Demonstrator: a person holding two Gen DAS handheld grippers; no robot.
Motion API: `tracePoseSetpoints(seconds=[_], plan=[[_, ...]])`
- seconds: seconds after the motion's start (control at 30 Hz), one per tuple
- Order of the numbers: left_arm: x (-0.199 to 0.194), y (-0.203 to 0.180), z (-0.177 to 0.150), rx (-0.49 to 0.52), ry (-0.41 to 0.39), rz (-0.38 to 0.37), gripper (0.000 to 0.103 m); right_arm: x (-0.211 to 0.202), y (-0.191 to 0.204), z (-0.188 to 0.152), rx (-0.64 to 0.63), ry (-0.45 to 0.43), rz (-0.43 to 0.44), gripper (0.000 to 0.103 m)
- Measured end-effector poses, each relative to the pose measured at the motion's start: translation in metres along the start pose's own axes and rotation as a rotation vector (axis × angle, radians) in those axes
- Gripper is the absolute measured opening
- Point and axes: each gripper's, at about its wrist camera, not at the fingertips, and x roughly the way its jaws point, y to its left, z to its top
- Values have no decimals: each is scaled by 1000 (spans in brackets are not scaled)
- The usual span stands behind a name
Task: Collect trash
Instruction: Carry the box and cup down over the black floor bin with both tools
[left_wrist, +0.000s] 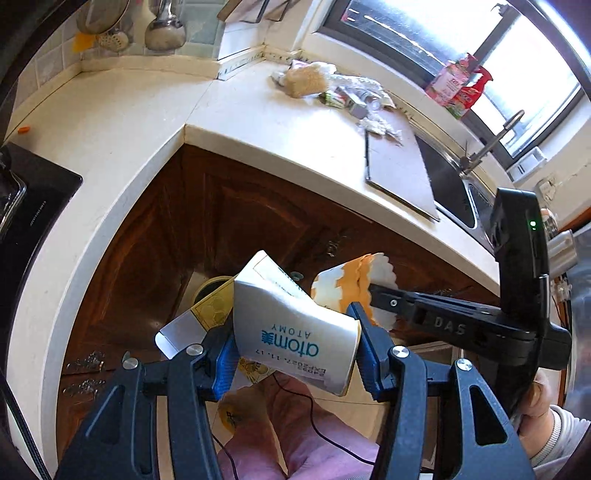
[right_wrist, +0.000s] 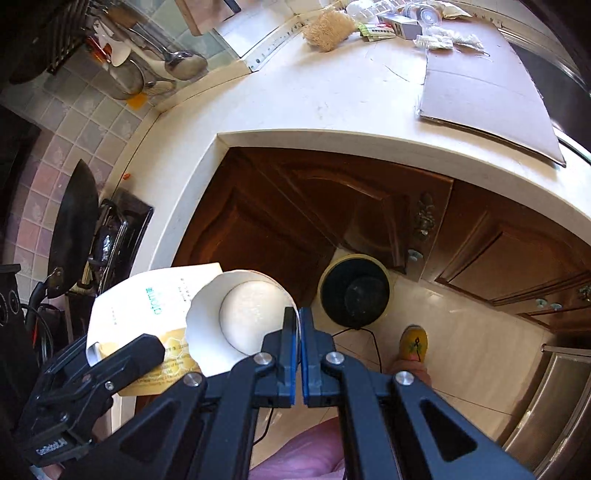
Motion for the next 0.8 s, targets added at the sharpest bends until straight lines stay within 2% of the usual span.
tracePoseSetpoints(seconds=[0.17,0.37,0.6,0.8], plan=[[-10,-8,-2,32,-4,-7,53,-10,6,-3,-4,-25,2,1],[17,7,-6,32,15,-23,53,12,-4,-6,12,-15,-43,1],[109,45,-21,1,91,-17,53,95,-44,-16,69,57,-117,1],[196,81,-36,-3,123,54,53,182,-86,-25,104,102,-179,1]])
